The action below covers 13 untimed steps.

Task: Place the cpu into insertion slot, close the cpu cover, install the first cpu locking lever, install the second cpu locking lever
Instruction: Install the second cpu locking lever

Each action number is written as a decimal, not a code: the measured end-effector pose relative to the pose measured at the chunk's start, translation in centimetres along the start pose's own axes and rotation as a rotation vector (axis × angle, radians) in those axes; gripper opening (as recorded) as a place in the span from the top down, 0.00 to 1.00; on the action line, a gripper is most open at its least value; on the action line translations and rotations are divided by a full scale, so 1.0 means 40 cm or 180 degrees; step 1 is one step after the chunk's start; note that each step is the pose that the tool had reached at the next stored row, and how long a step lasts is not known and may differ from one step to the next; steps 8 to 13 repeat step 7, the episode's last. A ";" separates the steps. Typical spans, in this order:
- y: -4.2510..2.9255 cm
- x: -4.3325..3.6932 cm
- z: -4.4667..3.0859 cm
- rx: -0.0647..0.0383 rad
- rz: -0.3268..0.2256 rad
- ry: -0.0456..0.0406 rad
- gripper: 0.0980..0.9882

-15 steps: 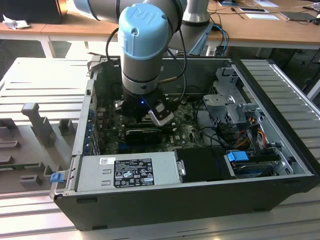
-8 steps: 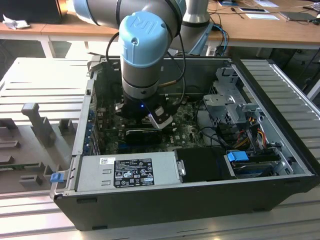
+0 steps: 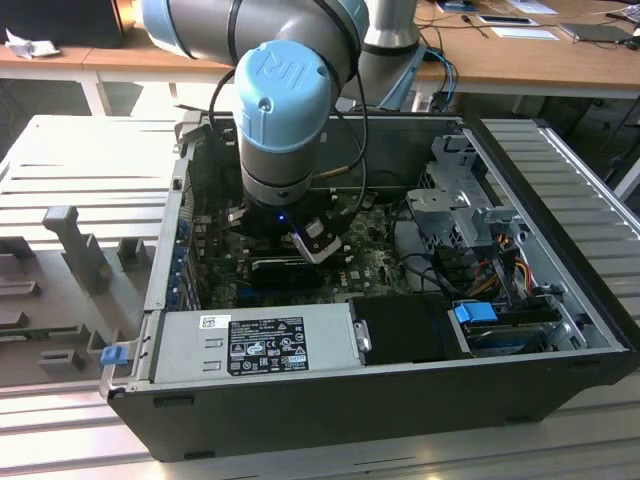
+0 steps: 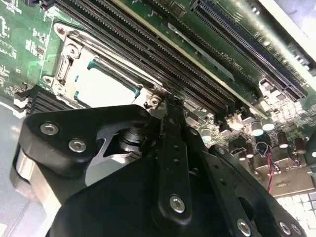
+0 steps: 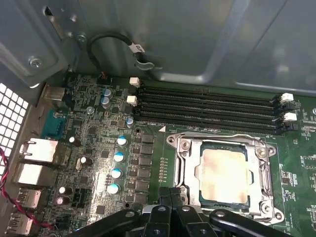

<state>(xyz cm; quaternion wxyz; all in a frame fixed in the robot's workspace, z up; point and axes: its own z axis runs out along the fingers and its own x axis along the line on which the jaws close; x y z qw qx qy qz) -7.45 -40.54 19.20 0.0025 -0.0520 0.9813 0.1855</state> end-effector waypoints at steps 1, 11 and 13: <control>0.005 0.000 -0.012 0.0000 0.0000 0.0000 0.99; 0.024 -0.001 -0.062 -0.0004 0.0000 -0.0001 0.99; 0.024 -0.001 -0.062 -0.0004 0.0000 -0.0001 0.99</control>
